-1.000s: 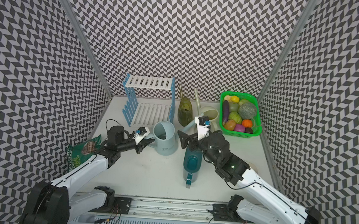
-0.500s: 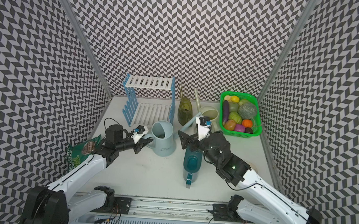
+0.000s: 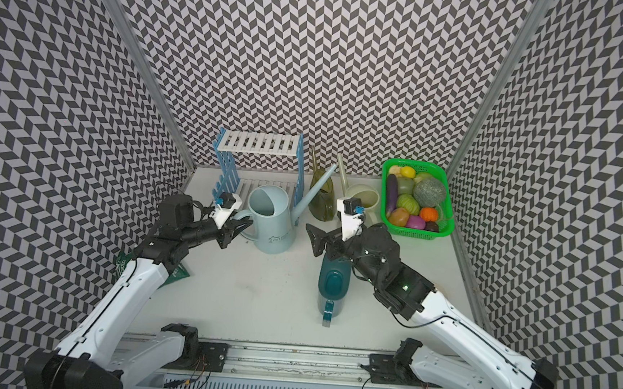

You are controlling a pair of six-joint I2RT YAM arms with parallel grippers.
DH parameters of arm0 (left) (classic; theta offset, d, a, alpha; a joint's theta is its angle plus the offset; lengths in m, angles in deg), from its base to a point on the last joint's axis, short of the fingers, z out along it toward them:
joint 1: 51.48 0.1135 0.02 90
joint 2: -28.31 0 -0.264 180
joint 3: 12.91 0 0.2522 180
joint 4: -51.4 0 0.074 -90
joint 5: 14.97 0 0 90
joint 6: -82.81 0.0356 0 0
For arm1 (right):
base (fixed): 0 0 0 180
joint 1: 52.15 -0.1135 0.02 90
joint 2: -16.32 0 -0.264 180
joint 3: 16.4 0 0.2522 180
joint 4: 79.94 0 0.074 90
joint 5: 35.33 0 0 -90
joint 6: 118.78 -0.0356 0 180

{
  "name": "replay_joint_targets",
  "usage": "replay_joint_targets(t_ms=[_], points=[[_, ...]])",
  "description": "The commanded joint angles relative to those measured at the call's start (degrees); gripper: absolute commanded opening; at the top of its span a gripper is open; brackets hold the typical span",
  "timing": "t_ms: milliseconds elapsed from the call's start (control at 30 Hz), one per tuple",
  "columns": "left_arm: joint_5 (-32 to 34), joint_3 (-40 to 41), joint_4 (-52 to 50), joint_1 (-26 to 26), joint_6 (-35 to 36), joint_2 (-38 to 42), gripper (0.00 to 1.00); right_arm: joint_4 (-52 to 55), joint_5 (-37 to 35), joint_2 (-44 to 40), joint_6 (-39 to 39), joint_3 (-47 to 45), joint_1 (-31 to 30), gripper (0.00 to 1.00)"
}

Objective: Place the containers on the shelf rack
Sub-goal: 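Pick up a container from the center of the board, then move the shelf to the center of the board, then place the container on the shelf.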

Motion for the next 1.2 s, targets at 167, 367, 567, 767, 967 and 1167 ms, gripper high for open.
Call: replay_joint_targets(t_ms=[167,367,567,767,967,1167], points=[[7.2,-15.3,-12.5,2.0,-6.4,4.3,0.00,-4.4,6.5,-2.4,1.1,2.6,-0.3,0.98],[15.5,-25.1,-16.3,2.5,-11.1,2.7,0.00,-1.4,4.3,3.6,0.5,6.9,-0.9,0.93],[21.7,-32.0,-16.1,4.2,-13.3,-0.6,0.00,1.1,-10.0,18.4,-1.0,16.9,-6.0,0.85],[22.5,-32.6,-12.6,8.2,-16.3,-1.1,0.00,2.3,-20.8,36.1,-7.1,28.7,-6.9,0.77],[23.2,-35.5,-11.3,10.7,-16.3,-3.2,0.00,7.8,-27.5,51.5,-11.6,42.2,-6.5,0.70],[20.9,-37.7,-11.0,11.4,-16.8,-5.5,0.00,12.3,-28.9,59.9,-15.0,49.0,-4.1,0.65]])
